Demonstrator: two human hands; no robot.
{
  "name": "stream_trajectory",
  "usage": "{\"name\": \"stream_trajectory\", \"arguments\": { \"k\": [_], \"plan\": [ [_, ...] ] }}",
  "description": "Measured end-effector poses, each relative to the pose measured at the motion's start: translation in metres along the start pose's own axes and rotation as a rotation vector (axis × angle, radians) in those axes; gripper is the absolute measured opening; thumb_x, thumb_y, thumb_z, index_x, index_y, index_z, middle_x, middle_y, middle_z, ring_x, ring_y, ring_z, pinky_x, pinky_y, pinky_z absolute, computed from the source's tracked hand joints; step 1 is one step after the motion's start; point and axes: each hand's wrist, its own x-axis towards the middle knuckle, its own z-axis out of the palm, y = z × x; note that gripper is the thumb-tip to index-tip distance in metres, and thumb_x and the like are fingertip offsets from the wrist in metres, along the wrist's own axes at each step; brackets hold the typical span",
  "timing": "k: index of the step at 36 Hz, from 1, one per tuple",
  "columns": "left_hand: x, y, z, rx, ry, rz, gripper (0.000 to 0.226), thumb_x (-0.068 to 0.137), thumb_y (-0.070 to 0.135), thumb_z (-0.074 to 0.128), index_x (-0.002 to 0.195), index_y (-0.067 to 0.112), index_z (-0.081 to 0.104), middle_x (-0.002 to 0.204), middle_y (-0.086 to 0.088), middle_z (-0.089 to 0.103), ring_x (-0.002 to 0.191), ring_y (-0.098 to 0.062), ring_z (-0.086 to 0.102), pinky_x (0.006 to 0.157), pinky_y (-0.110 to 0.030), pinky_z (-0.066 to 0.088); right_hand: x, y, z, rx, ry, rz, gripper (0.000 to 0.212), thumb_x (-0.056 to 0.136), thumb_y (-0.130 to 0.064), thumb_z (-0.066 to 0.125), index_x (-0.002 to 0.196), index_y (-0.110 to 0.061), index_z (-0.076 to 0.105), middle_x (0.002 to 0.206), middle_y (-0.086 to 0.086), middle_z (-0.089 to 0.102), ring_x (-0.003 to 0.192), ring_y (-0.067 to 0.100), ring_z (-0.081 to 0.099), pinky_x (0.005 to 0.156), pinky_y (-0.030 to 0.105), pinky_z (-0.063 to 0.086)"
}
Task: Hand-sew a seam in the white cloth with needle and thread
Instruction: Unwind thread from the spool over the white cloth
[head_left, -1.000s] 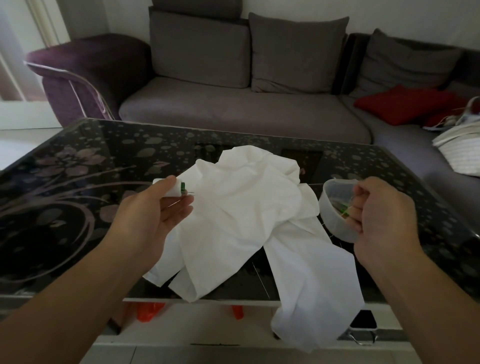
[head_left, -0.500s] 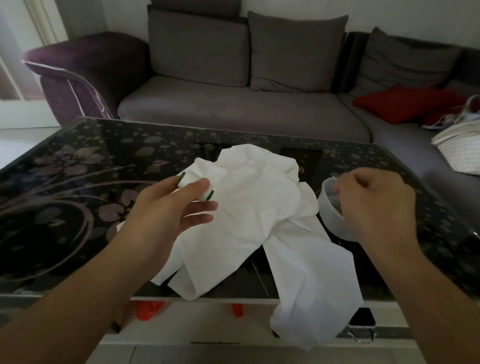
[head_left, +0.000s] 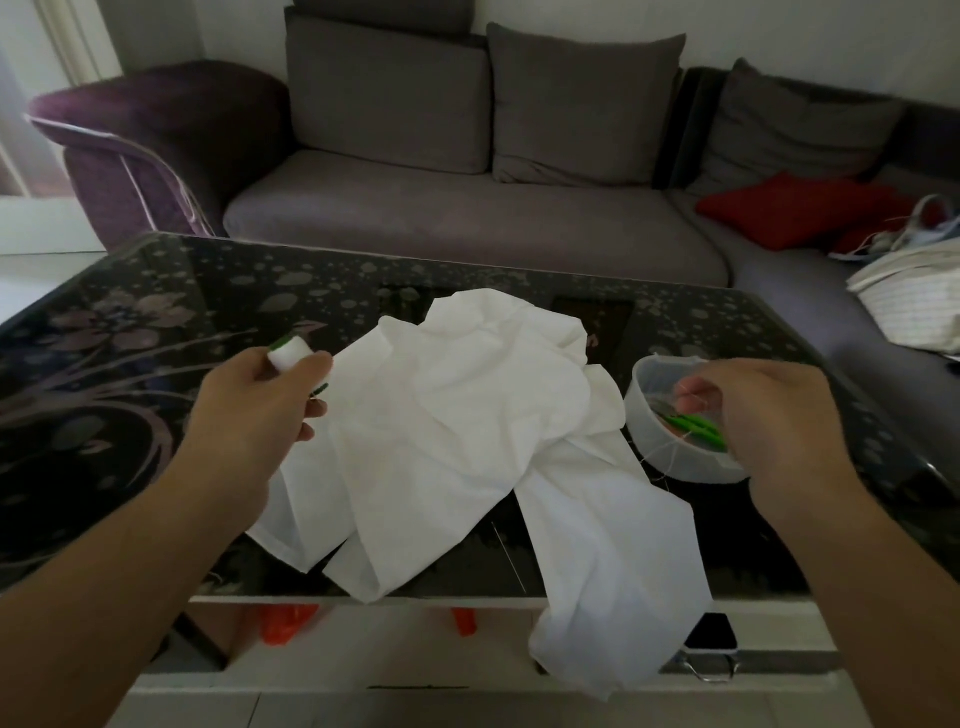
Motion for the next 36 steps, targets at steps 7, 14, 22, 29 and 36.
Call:
{"name": "stream_trajectory", "arguments": {
  "k": [7,14,22,29,36],
  "plan": [
    [-0.019,0.007,0.011,0.177,-0.193,0.175,0.016,0.097,0.043,0.068,0.105,0.030,0.068,0.093,0.004,0.074,0.087,-0.018,0.071,0.084,-0.040,0.058,-0.012,0.005,-0.004,0.237,0.066,-0.298,0.005,0.092,-0.020,0.074,0.094,-0.024,0.077,0.105,-0.010,0.069,0.091,0.008,0.051,0.078,0.029,0.043],
    [-0.035,0.007,0.016,0.250,-0.335,0.224,0.024,0.095,0.046,0.067,0.111,0.029,0.070,0.088,0.005,0.075,0.081,-0.018,0.070,0.077,-0.035,0.056,-0.021,0.006,-0.010,0.498,-0.225,-0.499,0.023,0.100,-0.007,0.056,0.099,-0.013,0.078,0.087,0.022,0.073,0.047,0.032,0.039,0.050,0.037,0.054],
    [-0.036,0.008,0.019,0.247,-0.372,0.225,0.026,0.096,0.046,0.066,0.113,0.027,0.070,0.091,0.006,0.075,0.079,-0.016,0.069,0.068,-0.026,0.049,-0.021,0.004,0.001,0.611,-0.427,-0.383,0.036,0.101,-0.008,0.053,0.117,-0.030,0.076,0.122,-0.003,0.074,0.049,0.015,0.048,0.040,0.022,0.031],
    [-0.035,0.008,0.018,0.208,-0.405,0.212,0.025,0.095,0.044,0.068,0.112,0.026,0.072,0.091,0.006,0.076,0.085,-0.020,0.073,0.078,-0.039,0.062,-0.026,0.000,-0.005,0.608,-0.729,-0.322,0.067,0.100,0.001,0.047,0.138,-0.053,0.056,0.143,-0.003,0.060,0.066,0.035,0.072,0.034,0.021,0.033],
    [-0.039,0.011,0.013,0.052,-0.567,0.184,0.022,0.096,0.035,0.069,0.105,0.017,0.077,0.092,-0.001,0.076,0.090,-0.024,0.072,0.078,-0.038,0.057,-0.037,-0.006,-0.001,0.562,-0.872,-0.341,0.069,0.086,-0.015,0.055,0.131,-0.067,0.053,0.153,-0.003,0.051,0.067,0.042,0.071,0.037,0.025,0.041]
  ]
}}
